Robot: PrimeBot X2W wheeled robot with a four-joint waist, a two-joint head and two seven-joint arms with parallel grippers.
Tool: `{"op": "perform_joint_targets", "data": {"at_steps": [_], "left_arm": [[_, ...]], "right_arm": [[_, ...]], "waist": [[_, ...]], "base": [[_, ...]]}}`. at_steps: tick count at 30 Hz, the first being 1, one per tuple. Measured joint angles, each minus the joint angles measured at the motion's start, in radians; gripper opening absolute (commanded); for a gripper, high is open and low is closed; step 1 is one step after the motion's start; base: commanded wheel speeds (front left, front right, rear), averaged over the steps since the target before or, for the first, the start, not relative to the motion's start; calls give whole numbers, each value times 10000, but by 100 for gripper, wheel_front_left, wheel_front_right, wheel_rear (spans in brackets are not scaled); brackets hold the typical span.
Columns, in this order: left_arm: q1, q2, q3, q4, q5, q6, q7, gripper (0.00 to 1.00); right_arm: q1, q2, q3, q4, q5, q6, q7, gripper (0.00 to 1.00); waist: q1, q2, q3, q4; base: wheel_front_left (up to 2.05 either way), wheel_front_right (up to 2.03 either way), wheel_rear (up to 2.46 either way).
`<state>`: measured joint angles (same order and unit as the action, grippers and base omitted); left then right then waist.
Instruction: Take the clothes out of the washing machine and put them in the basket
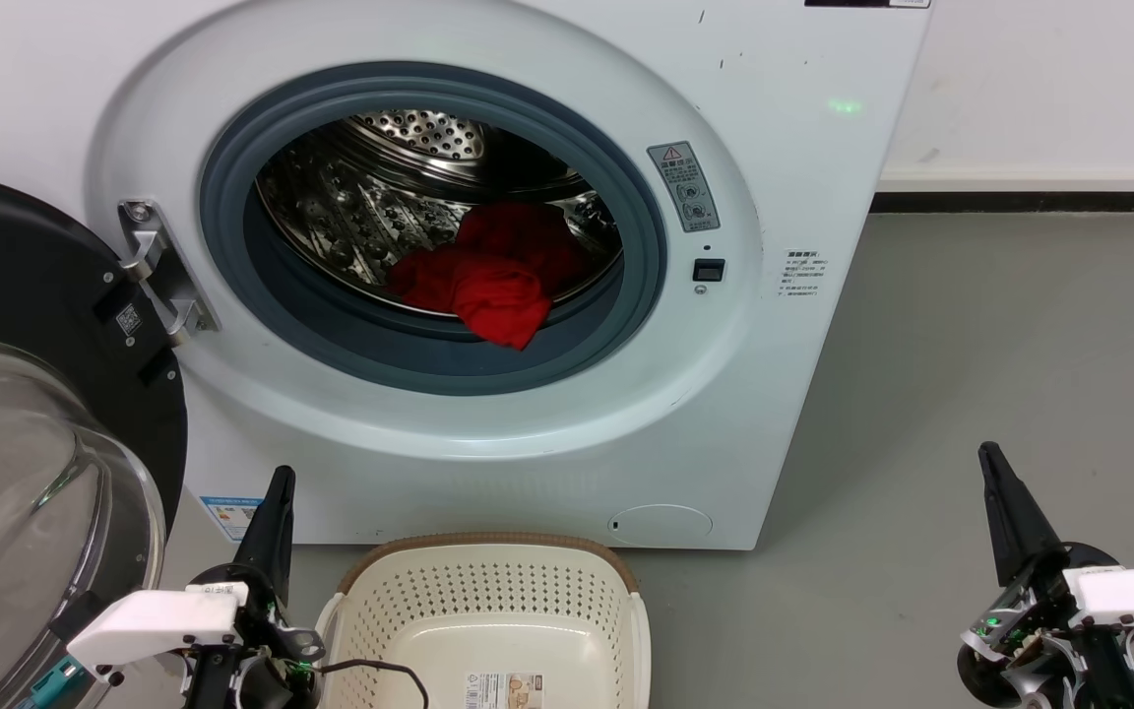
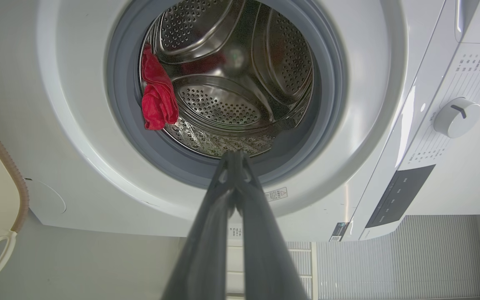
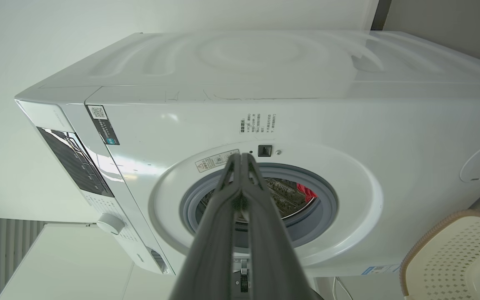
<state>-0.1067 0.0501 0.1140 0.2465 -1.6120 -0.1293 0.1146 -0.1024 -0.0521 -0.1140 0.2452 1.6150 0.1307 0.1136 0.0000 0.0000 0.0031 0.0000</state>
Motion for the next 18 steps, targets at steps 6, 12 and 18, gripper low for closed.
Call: {"op": "perform_joint_targets", "data": {"at_steps": [6, 12, 18], "left_arm": [[0, 0, 0, 0, 0, 0, 0, 0], [0, 0, 0, 0, 0, 0, 0, 0], [0, 0, 0, -2, 0, 0, 0, 0]], "right_arm": [[0, 0, 0, 0, 2, 0, 0, 0], [0, 0, 0, 0, 2, 0, 0, 0], [0, 0, 0, 0, 2, 0, 0, 0]], "waist": [[0, 0, 0, 0], [1, 0, 0, 0], [0, 0, 0, 0]], "base": [[0, 0, 0], [0, 0, 0], [0, 0, 0]]}}
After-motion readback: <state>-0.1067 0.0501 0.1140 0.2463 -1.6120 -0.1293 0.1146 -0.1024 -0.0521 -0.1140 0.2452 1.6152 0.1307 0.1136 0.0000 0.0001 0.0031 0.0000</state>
